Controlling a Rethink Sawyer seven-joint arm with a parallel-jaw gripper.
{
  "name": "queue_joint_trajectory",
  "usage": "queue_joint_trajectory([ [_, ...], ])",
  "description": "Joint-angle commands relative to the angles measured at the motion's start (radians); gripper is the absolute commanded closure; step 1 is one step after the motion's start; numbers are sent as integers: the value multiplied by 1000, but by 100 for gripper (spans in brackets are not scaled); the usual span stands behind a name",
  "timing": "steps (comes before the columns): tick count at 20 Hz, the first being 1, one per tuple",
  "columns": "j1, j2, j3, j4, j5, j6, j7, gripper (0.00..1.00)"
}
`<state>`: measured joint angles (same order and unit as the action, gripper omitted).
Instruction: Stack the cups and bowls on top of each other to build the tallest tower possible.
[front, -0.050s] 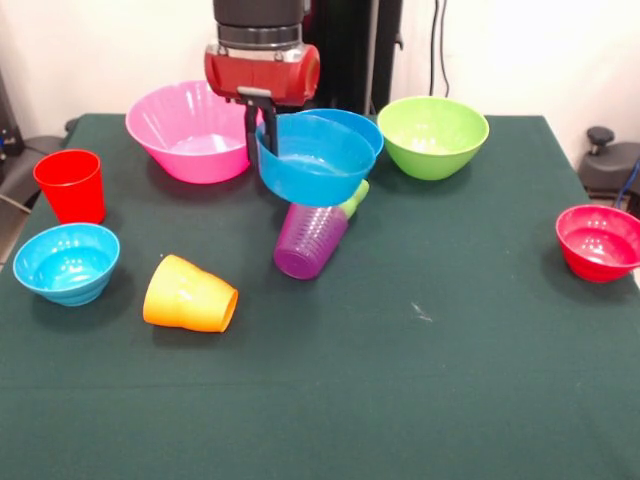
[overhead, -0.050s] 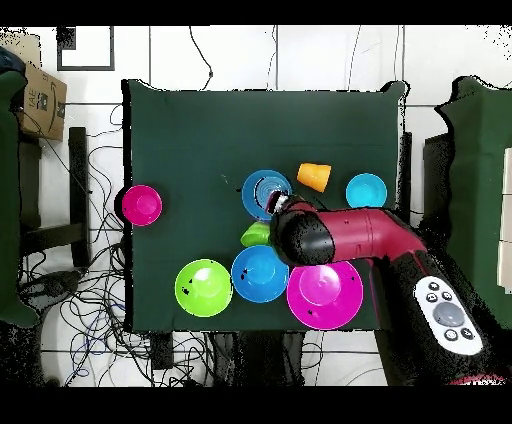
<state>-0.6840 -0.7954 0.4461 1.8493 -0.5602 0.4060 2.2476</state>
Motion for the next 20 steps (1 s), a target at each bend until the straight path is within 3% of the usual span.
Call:
queue_joint_trajectory([
  [1, 82, 104, -44, -86, -102, 5, -35, 100],
  [4, 121, 131, -76, -105, -113, -23, 1, 100],
  [11, 288, 252, -223, -161, -105, -163, 161, 100],
  [20, 311, 324, -278, -194, -50, -236, 98, 100],
])
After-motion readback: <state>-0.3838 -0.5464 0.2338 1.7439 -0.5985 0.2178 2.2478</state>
